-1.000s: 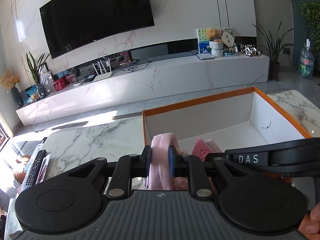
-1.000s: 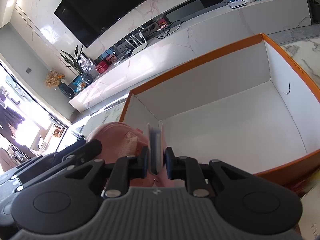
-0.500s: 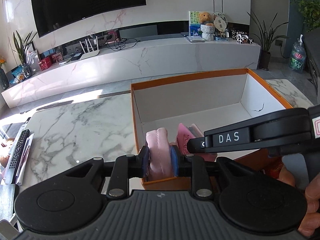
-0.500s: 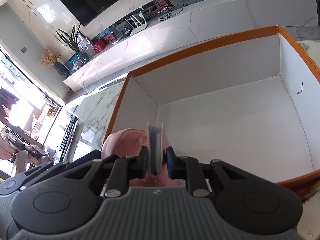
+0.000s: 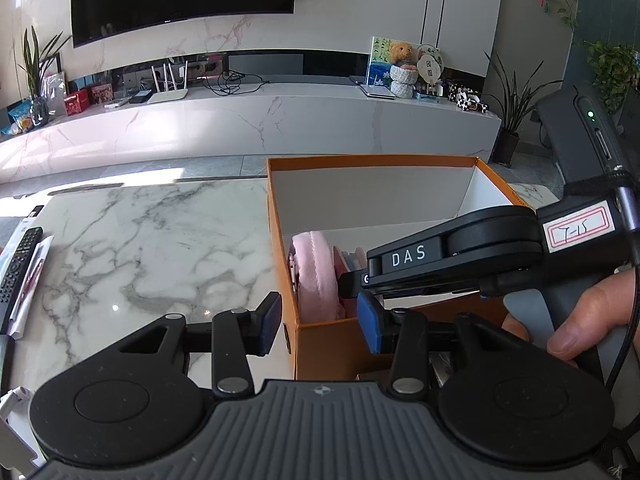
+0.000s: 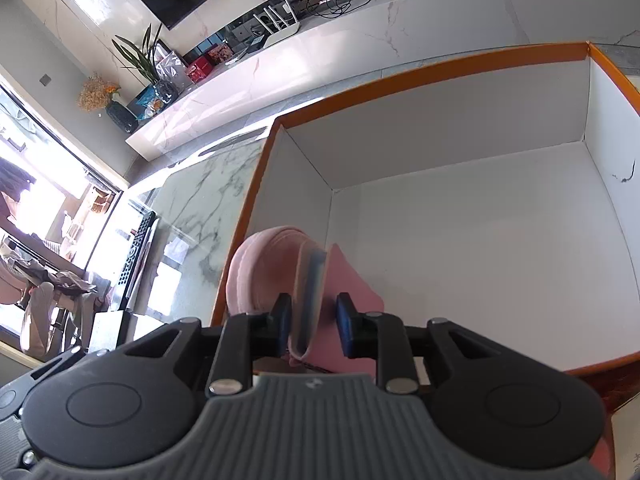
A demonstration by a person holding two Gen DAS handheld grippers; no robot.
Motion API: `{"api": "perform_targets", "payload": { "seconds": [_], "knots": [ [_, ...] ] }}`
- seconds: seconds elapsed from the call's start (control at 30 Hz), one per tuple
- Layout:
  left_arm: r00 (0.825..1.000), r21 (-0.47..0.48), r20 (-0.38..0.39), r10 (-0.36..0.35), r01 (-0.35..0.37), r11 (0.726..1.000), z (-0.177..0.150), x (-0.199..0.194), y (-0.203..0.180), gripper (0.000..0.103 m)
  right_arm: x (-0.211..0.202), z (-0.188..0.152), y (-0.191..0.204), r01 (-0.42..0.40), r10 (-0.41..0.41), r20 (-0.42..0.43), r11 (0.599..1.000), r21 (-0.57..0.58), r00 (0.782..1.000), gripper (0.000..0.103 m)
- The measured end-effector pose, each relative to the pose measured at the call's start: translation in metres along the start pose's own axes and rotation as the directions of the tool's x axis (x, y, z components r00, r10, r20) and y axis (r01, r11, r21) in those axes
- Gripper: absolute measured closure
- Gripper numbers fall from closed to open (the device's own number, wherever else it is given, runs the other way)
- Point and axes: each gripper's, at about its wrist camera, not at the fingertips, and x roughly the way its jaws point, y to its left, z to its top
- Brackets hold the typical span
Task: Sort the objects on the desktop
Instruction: 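Lower both items into the orange box, opening the left gripper while the right gripper opens, then move the right gripper to the dark book and close on it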
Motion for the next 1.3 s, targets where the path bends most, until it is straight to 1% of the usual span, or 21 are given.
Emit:
{"api": "perform_targets", "payload": {
  "seconds": [0.17,0.2,0.37,0.43,0.5,0.7,0.8,0.93,1.07,1.2,1.3],
  "knots": [
    [1.0,-0.024,0.02,-0.02,0.021,1.0,-0.004,-0.007,0.006,0.055,0.001,-0.001,0.006,0.026,-0.026,-0.011,1.0,-0.016,1.0,0.075],
    [1.0,-0.027,0.023,-0.021,0.022,0.999,-0.005,-0.009,0.007,0.055,0.001,-0.001,0.007,0.027,-0.027,-0.013,1.0,-0.015,1.0,0.074],
    [0.999,-0.043,0.037,-0.02,0.022,0.999,-0.01,-0.019,0.011,0.054,0.002,0.0,0.012,0.043,-0.043,-0.008,0.999,-0.013,0.999,0.073],
    [0.999,-0.051,0.042,-0.019,0.021,0.998,-0.01,-0.024,0.012,0.053,-0.001,0.0,0.013,0.048,-0.048,0.001,0.999,-0.012,0.999,0.07],
    [0.999,-0.056,0.046,-0.018,0.02,0.998,-0.012,-0.029,0.013,0.053,-0.004,-0.001,0.015,0.055,-0.055,0.011,0.998,-0.016,0.998,0.065],
    [0.997,-0.061,0.067,-0.025,0.029,0.998,-0.018,-0.05,0.008,0.053,-0.026,-0.008,0.015,0.049,-0.048,0.053,0.998,-0.032,0.997,0.059],
    [0.997,-0.064,0.073,-0.036,0.041,0.997,-0.024,-0.063,0.005,0.053,-0.05,-0.018,0.012,0.031,-0.024,0.11,0.997,-0.064,0.994,0.058],
    [0.996,-0.072,0.063,-0.07,0.074,0.995,-0.036,-0.076,-0.002,0.053,-0.088,-0.036,0.001,0.008,0.012,0.19,0.995,-0.1,0.982,0.057],
    [0.994,-0.064,0.039,-0.105,0.107,0.992,-0.053,-0.082,-0.013,0.052,-0.124,-0.06,-0.02,0.022,0.003,0.24,0.995,-0.099,0.971,0.057],
    [0.991,-0.065,-0.009,-0.131,0.131,0.989,-0.069,-0.077,-0.026,0.052,-0.143,-0.087,-0.038,0.072,-0.05,0.247,0.994,-0.082,0.968,0.058],
    [0.991,-0.051,-0.045,-0.123,0.121,0.991,-0.078,-0.072,-0.034,0.052,-0.141,-0.106,-0.04,0.105,-0.074,0.216,0.985,-0.136,0.974,0.058]
  ]
}}
